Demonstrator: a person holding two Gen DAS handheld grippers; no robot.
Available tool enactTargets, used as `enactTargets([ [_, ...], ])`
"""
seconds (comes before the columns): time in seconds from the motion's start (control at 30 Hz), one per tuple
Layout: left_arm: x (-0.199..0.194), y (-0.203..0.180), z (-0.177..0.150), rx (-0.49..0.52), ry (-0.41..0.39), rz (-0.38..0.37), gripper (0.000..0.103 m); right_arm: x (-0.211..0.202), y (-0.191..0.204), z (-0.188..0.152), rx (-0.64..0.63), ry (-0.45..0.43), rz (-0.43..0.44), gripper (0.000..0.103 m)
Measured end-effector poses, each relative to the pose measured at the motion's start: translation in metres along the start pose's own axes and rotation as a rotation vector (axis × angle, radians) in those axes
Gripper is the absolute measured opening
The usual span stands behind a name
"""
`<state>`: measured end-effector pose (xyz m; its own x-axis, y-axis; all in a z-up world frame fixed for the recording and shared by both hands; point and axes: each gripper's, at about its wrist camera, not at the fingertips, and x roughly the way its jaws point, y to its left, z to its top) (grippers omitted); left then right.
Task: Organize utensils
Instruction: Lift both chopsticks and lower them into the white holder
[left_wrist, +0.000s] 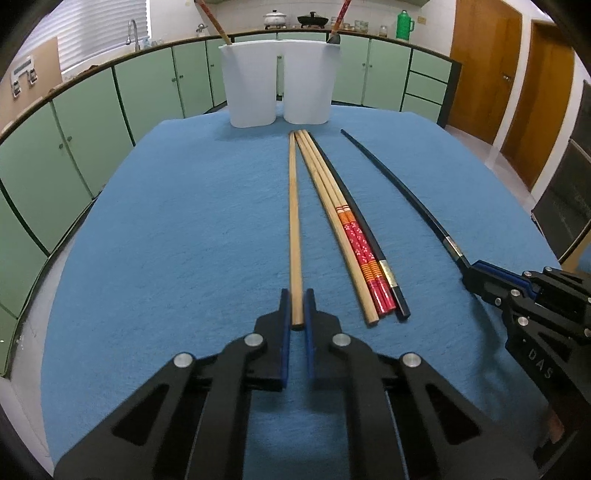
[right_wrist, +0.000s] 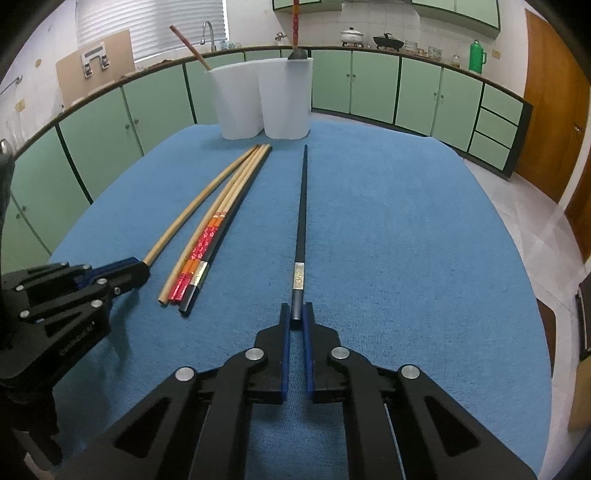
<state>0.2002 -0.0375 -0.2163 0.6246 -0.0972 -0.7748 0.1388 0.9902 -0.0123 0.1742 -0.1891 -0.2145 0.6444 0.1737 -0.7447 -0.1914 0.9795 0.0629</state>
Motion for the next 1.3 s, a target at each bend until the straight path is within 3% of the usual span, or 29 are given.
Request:
enactTargets([
  [0.17,-0.015,0.005,0.005,-0.012,-0.034,-0.012,0.006,-0.016,-0.002,0.006,-0.013,-0.031,0.014,0.006],
  [0.3,-0.044,0.008,0.018,0.011,-0.110,-0.001,0.006,-0.034,-0.006,0.019,-0.022,-0.069,0.017,0.006],
  [0.73,-0.131,0.020,0.094,0.015,-0.369,-0.036,0.006,-0.106,-0.020,0.105,-0.041,-0.227,0.055,0.006],
  [1.3,-0.159,0.021,0.171,0.032,-0.480,-0.163,0.006,-0.136,-0.020,0.217,-0.113,-0.282,0.118,0.006],
])
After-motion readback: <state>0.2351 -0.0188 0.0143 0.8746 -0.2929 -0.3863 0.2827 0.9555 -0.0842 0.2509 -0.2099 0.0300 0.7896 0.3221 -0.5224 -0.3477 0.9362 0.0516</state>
